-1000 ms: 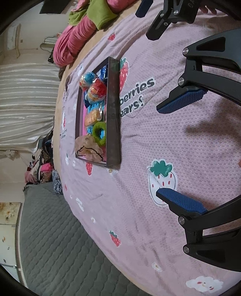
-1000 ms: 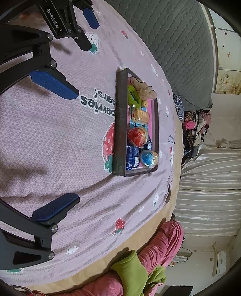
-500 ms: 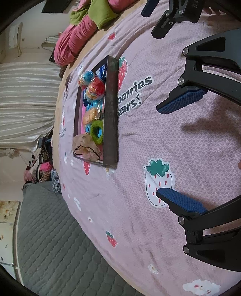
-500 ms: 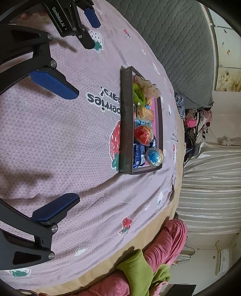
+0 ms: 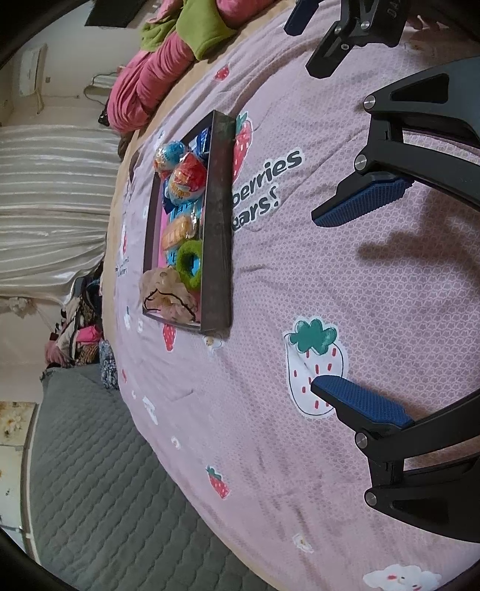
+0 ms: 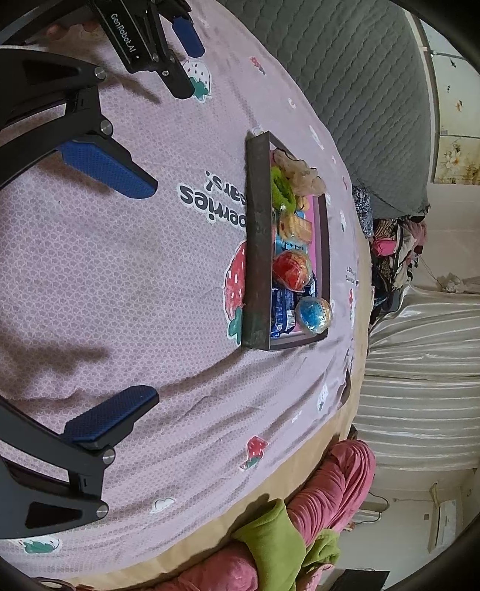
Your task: Organize objects
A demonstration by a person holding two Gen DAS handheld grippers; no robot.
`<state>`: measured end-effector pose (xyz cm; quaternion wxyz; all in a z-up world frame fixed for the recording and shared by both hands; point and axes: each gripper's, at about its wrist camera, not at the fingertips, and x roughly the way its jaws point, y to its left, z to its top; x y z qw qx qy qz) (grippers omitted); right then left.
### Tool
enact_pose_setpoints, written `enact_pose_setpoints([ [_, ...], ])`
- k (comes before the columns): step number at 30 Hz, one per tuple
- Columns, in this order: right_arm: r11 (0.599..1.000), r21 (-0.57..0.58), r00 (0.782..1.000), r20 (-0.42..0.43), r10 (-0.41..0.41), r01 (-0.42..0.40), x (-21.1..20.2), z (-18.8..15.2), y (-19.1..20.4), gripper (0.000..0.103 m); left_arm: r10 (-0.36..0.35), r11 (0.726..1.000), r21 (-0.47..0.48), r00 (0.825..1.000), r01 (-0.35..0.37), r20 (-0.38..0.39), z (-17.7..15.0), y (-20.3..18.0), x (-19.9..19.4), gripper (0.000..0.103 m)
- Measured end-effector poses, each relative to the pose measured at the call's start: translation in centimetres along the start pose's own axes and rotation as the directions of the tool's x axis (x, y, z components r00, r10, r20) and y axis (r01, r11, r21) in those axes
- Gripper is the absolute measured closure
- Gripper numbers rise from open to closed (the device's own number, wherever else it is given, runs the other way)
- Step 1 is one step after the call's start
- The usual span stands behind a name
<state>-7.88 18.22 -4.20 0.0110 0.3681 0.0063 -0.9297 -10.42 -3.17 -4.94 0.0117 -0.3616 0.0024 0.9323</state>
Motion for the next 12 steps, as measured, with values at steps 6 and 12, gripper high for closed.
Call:
enact_pose_setpoints([
  [6,1.0,0.007,1.0,-0.005,0.002,-0.002,0.09,-0.05,-0.12,0.001,-0.019,1.0,0.013,1.0,0.019,0.015,-0.02,-0.18,-0.2,0.02],
  [12,1.0,0.001,1.0,-0.011,0.0,0.0,0.01,-0.15,-0.11,0.001,-0.031,1.0,-0.006,0.999,0.031,0.018,0.03,0.18,-0.18,0.02],
])
